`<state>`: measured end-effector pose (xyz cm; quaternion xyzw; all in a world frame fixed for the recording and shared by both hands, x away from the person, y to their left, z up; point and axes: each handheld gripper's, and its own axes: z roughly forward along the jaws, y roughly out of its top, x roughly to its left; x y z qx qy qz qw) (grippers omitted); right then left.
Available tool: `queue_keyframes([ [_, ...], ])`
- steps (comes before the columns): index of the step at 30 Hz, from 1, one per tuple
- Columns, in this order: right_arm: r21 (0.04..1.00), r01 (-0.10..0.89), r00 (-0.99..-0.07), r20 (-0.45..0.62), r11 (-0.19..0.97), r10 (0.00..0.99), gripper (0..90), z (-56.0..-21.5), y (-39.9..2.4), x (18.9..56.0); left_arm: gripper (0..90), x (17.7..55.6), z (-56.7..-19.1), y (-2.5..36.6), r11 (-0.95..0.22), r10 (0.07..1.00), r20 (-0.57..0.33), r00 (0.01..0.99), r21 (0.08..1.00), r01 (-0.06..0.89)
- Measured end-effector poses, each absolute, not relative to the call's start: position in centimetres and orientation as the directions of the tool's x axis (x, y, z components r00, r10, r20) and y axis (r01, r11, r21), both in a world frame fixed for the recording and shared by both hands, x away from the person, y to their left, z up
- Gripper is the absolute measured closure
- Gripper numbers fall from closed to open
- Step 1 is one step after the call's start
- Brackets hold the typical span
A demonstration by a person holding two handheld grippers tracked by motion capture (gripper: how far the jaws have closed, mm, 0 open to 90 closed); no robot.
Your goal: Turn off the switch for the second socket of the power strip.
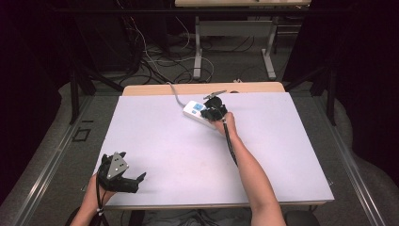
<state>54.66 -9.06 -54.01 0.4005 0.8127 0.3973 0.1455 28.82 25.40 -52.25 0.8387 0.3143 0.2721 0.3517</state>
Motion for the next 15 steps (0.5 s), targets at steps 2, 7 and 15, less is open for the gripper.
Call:
queue_keyframes([
  [2, 0.769, 0.529, -0.639, 0.083, 0.359, 0.765, 90.0, -54.07, -9.01, 54.69, 0.0, 28.81, -52.24, 25.43, -0.555, 0.717, 0.234, 0.657, 0.761, 0.335],
  [7, 0.759, 0.523, -0.645, 0.056, 0.387, 0.763, 90.0, -53.89, -8.81, 54.59, 0.0, 28.81, -52.25, 25.39, -0.555, 0.719, 0.235, 0.654, 0.761, 0.336],
  [15, 0.761, 0.526, -0.647, 0.069, 0.379, 0.760, 90.0, -53.86, -8.81, 54.69, 0.0, 28.85, -52.21, 25.48, -0.561, 0.715, 0.237, 0.658, 0.757, 0.336],
])
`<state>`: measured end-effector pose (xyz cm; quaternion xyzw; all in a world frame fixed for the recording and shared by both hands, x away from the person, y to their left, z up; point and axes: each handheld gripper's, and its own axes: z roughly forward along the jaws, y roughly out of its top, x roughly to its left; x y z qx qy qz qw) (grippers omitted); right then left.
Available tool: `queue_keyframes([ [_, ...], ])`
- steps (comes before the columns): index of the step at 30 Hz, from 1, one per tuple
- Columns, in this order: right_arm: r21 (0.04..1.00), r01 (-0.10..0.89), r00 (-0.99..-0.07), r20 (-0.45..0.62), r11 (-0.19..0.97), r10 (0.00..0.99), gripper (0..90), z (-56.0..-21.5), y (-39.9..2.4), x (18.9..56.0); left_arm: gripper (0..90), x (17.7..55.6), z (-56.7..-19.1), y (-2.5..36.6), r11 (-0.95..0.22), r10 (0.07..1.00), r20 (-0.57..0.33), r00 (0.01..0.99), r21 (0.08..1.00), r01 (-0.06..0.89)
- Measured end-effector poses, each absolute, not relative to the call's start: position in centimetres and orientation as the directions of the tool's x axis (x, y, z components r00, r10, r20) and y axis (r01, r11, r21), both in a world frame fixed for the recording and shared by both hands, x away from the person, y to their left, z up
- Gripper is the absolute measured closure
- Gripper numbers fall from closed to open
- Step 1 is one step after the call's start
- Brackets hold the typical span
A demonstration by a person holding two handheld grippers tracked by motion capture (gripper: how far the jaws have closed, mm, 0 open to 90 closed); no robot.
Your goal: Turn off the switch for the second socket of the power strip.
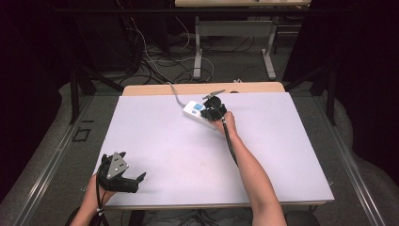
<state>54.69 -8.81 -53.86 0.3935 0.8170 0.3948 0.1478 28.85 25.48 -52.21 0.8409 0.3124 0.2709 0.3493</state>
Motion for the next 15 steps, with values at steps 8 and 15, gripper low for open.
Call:
queue_keyframes([
  [8, 0.756, 0.525, -0.646, 0.056, 0.390, 0.761, 90.0, -53.49, -8.88, 54.69, 0.0, 28.86, -52.20, 25.49, -0.562, 0.714, 0.238, 0.658, 0.756, 0.336],
  [15, 0.757, 0.522, -0.645, 0.048, 0.393, 0.763, 89.2, -53.47, -8.84, 54.69, 0.0, 28.83, -52.21, 25.49, -0.559, 0.716, 0.237, 0.656, 0.758, 0.336],
])
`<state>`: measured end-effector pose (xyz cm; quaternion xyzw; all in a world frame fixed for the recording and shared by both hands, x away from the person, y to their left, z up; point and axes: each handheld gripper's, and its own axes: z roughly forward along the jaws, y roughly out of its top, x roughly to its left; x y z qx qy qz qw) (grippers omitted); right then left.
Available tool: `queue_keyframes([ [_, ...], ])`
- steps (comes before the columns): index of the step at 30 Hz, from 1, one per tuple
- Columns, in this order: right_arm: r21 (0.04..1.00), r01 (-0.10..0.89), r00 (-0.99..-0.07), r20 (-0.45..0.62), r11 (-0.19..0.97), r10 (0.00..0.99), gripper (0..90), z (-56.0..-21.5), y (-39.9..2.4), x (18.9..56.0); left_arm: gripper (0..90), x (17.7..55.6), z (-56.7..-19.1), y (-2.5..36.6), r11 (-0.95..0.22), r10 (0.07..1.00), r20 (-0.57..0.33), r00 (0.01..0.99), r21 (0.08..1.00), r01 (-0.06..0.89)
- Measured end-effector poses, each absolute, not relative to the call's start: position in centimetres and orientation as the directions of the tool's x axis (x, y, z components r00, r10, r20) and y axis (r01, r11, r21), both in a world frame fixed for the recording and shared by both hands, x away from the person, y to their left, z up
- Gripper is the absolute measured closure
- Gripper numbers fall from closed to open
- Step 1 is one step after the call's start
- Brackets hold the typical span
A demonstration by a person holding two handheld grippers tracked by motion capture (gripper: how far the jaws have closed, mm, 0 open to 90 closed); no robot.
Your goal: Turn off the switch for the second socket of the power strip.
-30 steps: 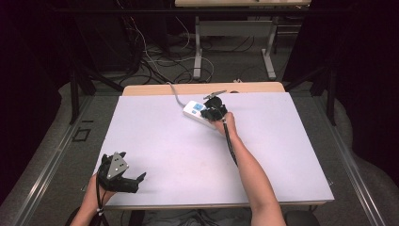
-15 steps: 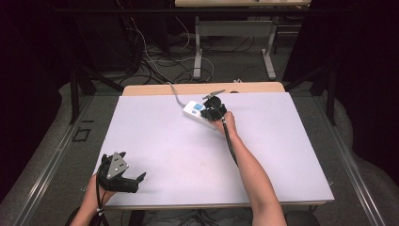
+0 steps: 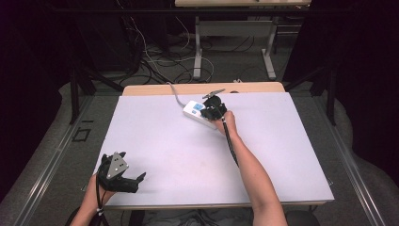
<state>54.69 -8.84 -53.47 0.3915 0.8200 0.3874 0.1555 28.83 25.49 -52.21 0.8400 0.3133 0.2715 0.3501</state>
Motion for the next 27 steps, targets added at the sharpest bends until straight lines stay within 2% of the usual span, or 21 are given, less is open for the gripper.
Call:
queue_keyframes([
  [16, 0.755, 0.513, -0.648, 0.029, 0.408, 0.761, 86.8, -53.4, -8.8, 54.6, 0.0, 28.8, -52.3, 25.4, -0.555, 0.718, 0.234, 0.656, 0.762, 0.335],
  [22, 0.756, 0.511, -0.651, 0.028, 0.410, 0.759, 79.3, -53.2, -8.8, 54.5, 0.0, 28.7, -52.3, 25.4, -0.557, 0.717, 0.239, 0.655, 0.761, 0.332],
  [27, 0.760, 0.497, -0.670, 0.029, 0.419, 0.742, 68.6, -52.5, -9.1, 54.2, 0.0, 28.7, -52.2, 25.4, -0.562, 0.715, 0.241, 0.657, 0.758, 0.333],
])
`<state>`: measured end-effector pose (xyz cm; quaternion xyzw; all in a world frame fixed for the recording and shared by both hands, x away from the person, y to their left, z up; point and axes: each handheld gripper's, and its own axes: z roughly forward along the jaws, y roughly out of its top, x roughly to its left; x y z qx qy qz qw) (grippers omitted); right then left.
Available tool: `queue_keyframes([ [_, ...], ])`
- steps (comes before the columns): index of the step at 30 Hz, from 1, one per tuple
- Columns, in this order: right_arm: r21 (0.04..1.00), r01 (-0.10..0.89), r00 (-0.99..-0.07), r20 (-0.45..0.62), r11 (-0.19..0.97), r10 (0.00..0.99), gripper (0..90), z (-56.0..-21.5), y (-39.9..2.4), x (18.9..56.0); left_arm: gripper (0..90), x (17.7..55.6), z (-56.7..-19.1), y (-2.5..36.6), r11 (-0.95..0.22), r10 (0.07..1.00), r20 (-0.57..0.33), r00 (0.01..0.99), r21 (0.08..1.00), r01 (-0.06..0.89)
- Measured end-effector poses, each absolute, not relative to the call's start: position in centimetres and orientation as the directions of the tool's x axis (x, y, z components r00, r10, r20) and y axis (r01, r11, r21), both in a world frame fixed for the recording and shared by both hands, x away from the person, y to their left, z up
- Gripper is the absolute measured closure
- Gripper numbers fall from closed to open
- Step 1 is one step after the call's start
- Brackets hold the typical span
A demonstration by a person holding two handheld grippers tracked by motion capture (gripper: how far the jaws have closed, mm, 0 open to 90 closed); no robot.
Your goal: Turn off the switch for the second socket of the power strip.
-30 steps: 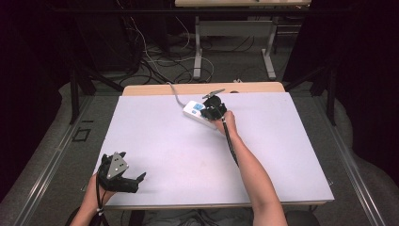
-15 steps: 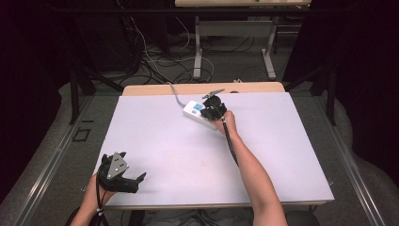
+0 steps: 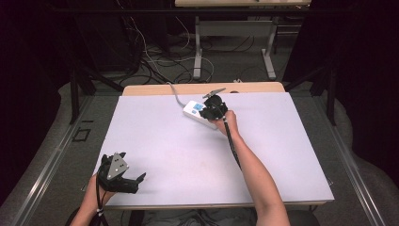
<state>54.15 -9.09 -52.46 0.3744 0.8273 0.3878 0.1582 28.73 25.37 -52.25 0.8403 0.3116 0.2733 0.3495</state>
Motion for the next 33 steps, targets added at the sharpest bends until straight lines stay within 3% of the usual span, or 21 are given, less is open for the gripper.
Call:
queue_keyframes([
  [6, 0.738, 0.533, -0.678, 0.078, 0.415, 0.731, 44.4, -51.9, -9.6, 53.5, 0.0, 28.7, -52.2, 25.4, -0.562, 0.715, 0.243, 0.655, 0.758, 0.332],
  [16, 0.736, 0.525, -0.712, 0.105, 0.427, 0.694, 18.5, -51.3, -11.2, 51.8, 0.0, 28.8, -52.2, 25.4, -0.562, 0.716, 0.243, 0.655, 0.757, 0.334],
  [33, 0.737, 0.496, -0.755, 0.105, 0.459, 0.647, 1.2, -50.6, -13.5, 47.5, 0.0, 28.8, -52.2, 25.4, -0.560, 0.718, 0.242, 0.653, 0.758, 0.335],
])
